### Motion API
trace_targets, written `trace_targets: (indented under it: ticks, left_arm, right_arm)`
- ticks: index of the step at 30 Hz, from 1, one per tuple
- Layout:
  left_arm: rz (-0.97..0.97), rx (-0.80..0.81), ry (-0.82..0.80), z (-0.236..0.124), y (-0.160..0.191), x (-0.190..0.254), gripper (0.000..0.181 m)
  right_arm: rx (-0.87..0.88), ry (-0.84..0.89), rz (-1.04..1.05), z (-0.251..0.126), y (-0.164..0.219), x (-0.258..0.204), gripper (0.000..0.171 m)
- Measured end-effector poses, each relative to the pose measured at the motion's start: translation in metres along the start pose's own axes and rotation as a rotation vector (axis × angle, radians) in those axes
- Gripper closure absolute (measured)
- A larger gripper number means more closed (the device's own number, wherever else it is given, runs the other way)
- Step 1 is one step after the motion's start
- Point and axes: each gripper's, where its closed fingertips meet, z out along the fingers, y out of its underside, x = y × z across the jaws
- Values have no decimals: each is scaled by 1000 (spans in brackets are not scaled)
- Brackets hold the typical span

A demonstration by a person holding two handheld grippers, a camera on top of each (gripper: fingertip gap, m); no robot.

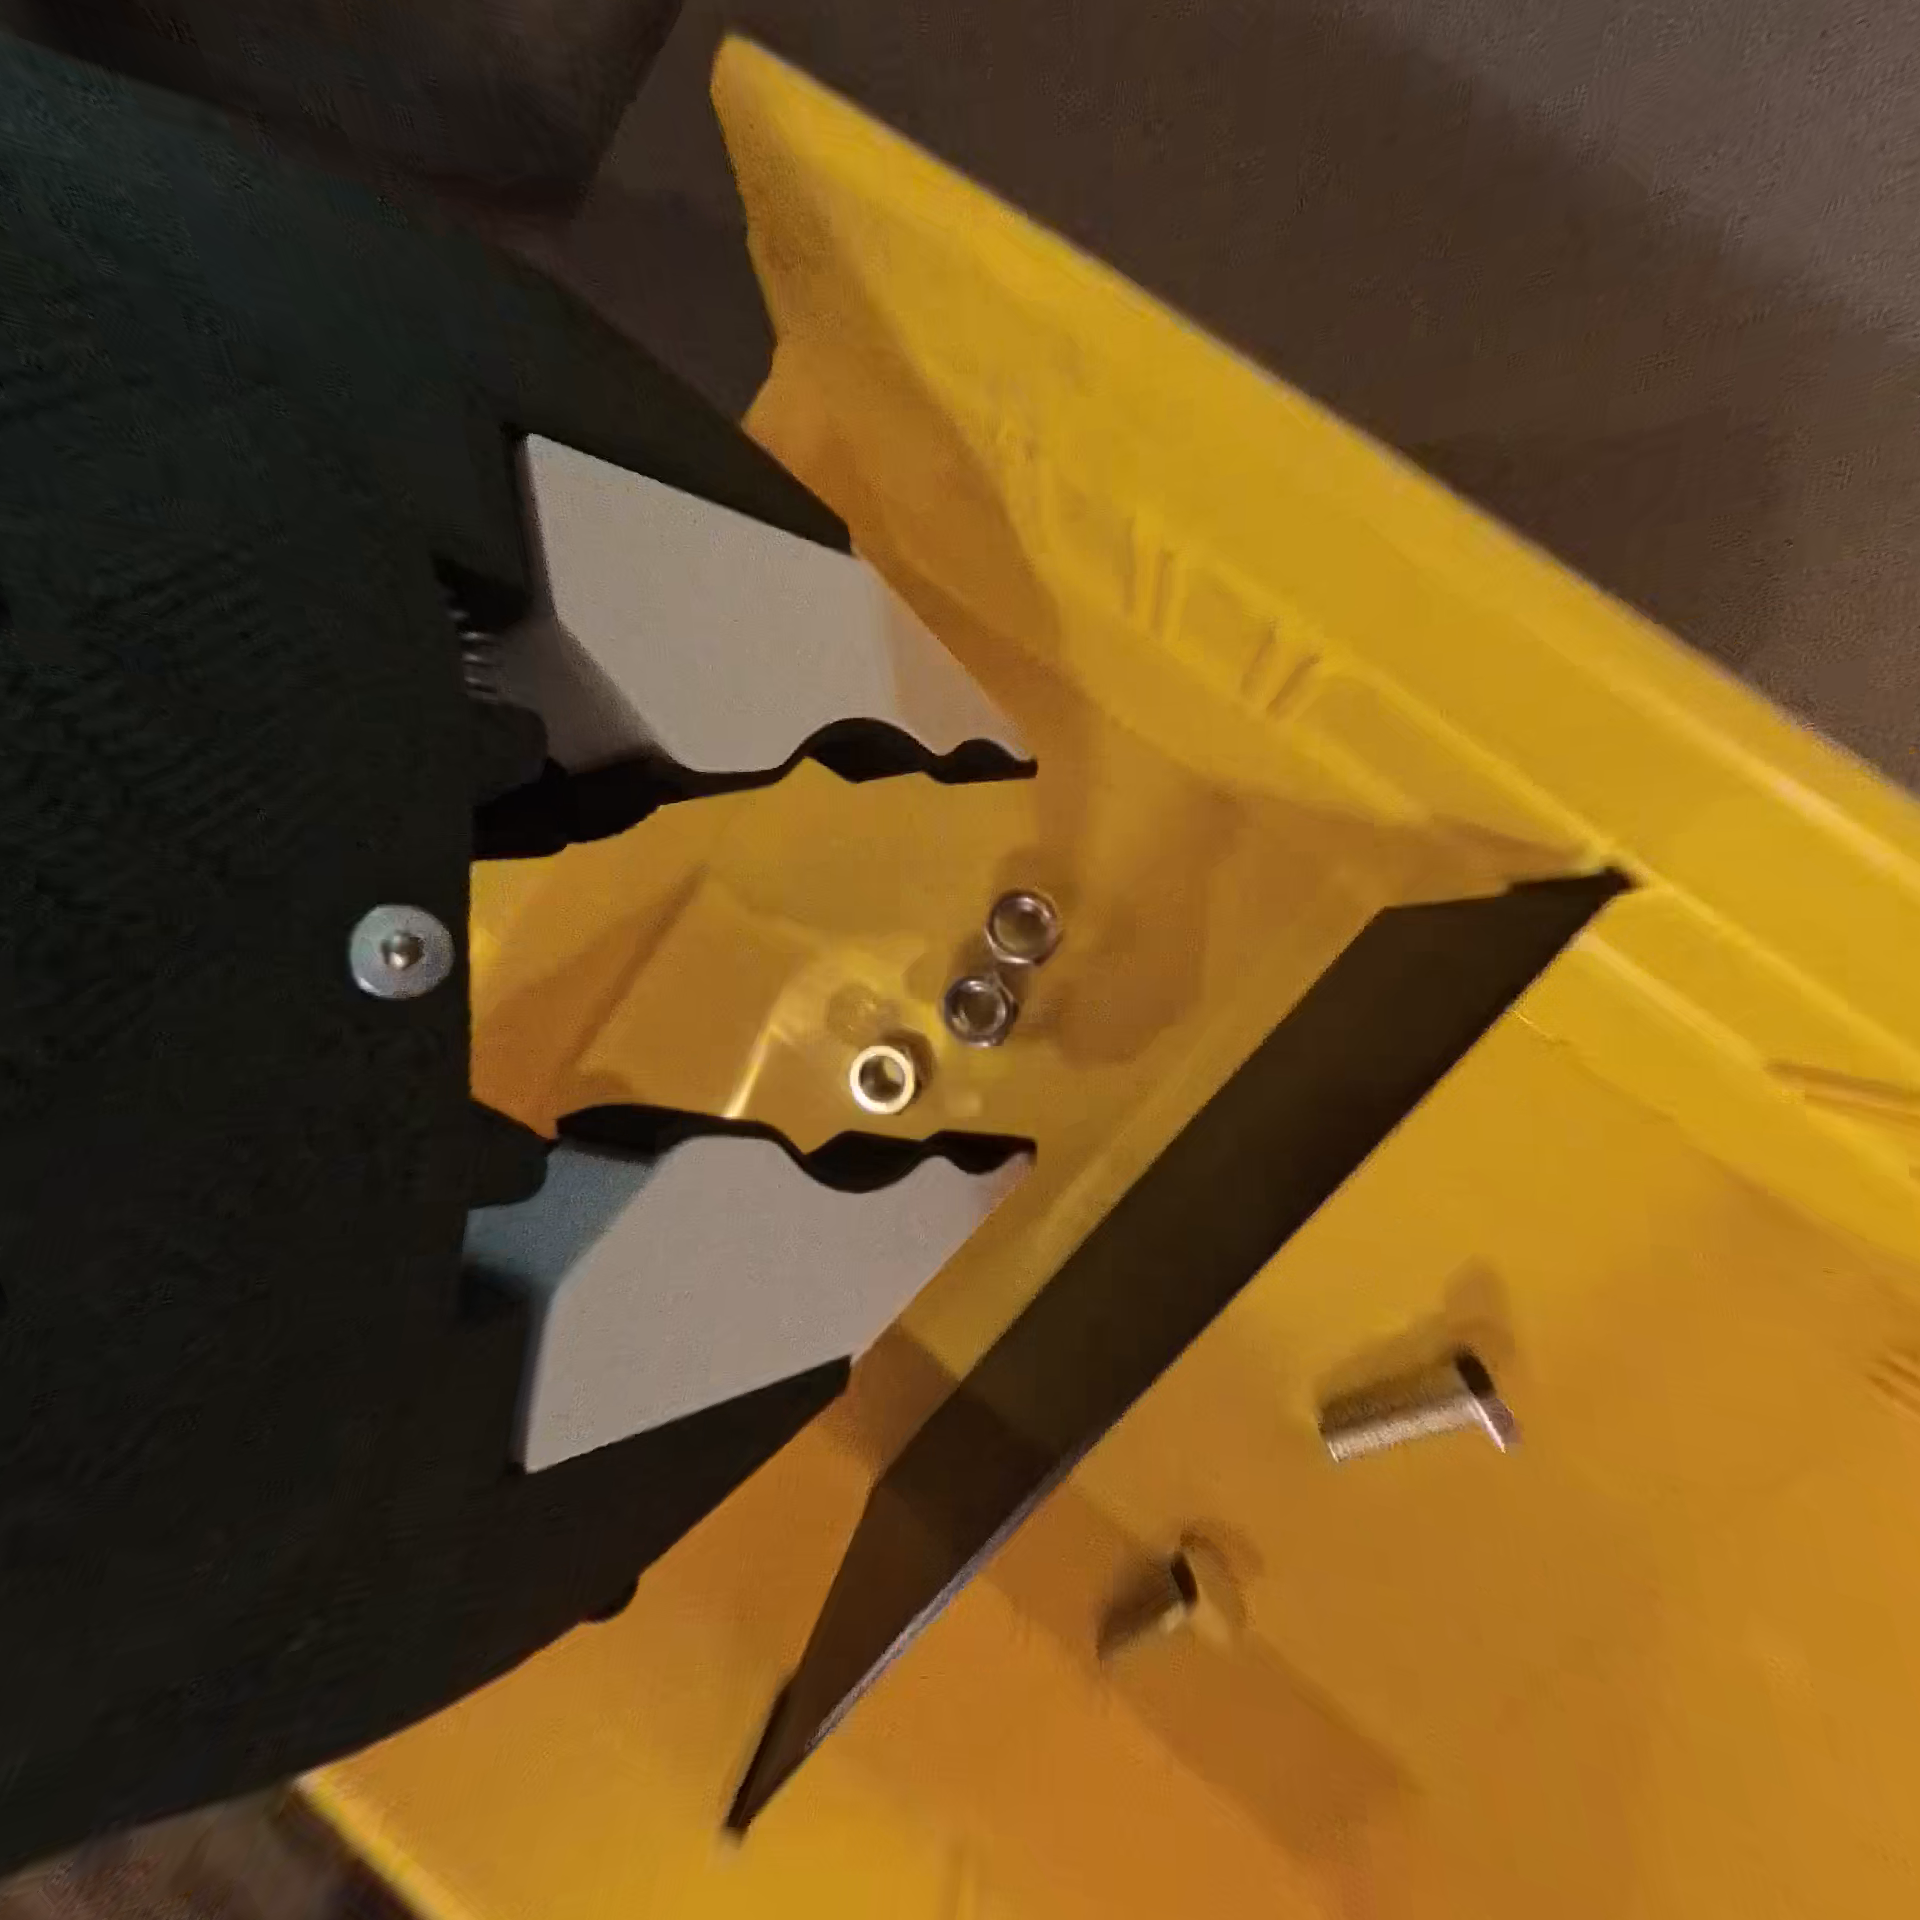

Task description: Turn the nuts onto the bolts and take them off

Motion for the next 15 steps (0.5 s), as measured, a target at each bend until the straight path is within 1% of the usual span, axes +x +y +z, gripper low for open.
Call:
trace_targets:
  ticks: [1, 3, 4, 5, 6, 7, 8, 10, 13, 15]
  left_arm:
    - [-1, 0, -2, 0, 0, 0, 165]
    - [-10, 17, -9, -1, -4, -1, 165]
    - [-20, 32, -10, -1, -7, -2, 165]
    - [-31, 52, -13, -3, -10, -2, 165]
    - [-49, 81, -12, -5, -15, -3, 165]
    - [-65, 120, -1, -7, -22, -2, 165]
    - [-75, 171, 19, -10, -29, 1, 165]
    - [-88, 261, 48, -18, -43, 4, 165]
    - [-86, 345, 91, -26, -55, 11, 166]
    - [-89, 370, 114, -28, -59, 14, 166]
  right_arm:
    - [96, 65, 3, -14, -16, 3, 98]
    - [373, 198, -18, -51, -60, 0, 85]
    - [525, 234, -66, -70, -84, -13, 87]
    - [654, 222, -144, -84, -104, -37, 87]
    - [736, 193, -234, -90, -119, -66, 90]
    - [766, 153, -332, -88, -128, -95, 90]
    - [760, 94, -433, -79, -133, -126, 94]
    - [714, -16, -599, -50, -134, -174, 101]
    - [621, -142, -688, -9, -130, -213, 127]
    - [569, -142, -706, 8, -130, -217, 137]
